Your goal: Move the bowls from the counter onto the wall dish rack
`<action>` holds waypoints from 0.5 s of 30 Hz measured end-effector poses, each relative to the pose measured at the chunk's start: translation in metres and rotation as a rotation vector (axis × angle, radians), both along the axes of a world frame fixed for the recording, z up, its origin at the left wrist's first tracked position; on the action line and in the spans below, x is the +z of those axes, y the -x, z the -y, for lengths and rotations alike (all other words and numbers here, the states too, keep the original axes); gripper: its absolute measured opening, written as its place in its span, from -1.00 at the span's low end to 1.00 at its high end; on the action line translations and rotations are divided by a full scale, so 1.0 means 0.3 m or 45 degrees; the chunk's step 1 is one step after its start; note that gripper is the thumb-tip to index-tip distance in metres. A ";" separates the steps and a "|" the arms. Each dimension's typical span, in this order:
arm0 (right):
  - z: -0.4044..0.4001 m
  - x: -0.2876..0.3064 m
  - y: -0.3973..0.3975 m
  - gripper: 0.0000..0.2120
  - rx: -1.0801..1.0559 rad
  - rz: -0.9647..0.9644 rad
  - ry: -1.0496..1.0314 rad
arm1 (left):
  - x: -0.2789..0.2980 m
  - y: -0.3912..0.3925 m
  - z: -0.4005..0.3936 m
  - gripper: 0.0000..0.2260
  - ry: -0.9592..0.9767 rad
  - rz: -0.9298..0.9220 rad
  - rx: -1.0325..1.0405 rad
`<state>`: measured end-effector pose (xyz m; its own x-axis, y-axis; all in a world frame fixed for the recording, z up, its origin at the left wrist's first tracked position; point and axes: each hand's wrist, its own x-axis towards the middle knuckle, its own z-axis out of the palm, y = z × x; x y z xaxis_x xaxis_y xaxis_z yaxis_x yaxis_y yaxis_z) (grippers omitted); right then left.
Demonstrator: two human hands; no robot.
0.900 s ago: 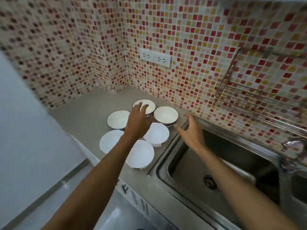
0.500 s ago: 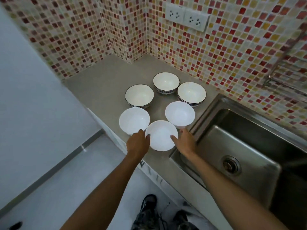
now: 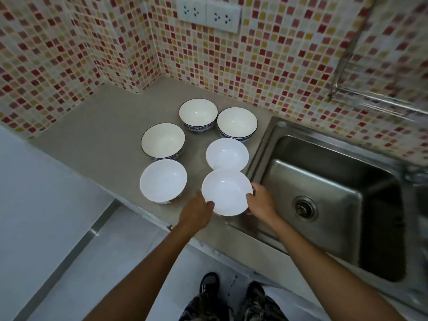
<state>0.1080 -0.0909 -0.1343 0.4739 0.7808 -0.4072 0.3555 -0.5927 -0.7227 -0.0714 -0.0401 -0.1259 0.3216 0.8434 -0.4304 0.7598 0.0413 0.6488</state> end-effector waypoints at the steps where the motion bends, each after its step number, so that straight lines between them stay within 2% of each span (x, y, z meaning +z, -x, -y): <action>1: 0.018 0.016 -0.030 -0.65 -0.048 0.008 -0.019 | 0.006 -0.028 -0.013 -0.60 0.045 0.059 -0.032; 5: 0.093 0.104 -0.163 -0.65 -0.187 0.147 -0.075 | 0.104 -0.207 -0.035 -0.61 0.150 0.371 -0.134; 10: 0.195 0.221 -0.338 -0.70 -0.371 0.170 -0.186 | 0.215 -0.469 -0.013 -0.58 0.357 0.668 -0.010; 13: 0.240 0.296 -0.450 -0.77 -0.442 0.157 -0.307 | 0.247 -0.602 -0.017 -0.35 0.487 0.810 -0.088; 15: 0.257 0.365 -0.519 -0.76 -0.456 0.218 -0.366 | 0.302 -0.675 -0.010 -0.40 0.522 0.913 -0.150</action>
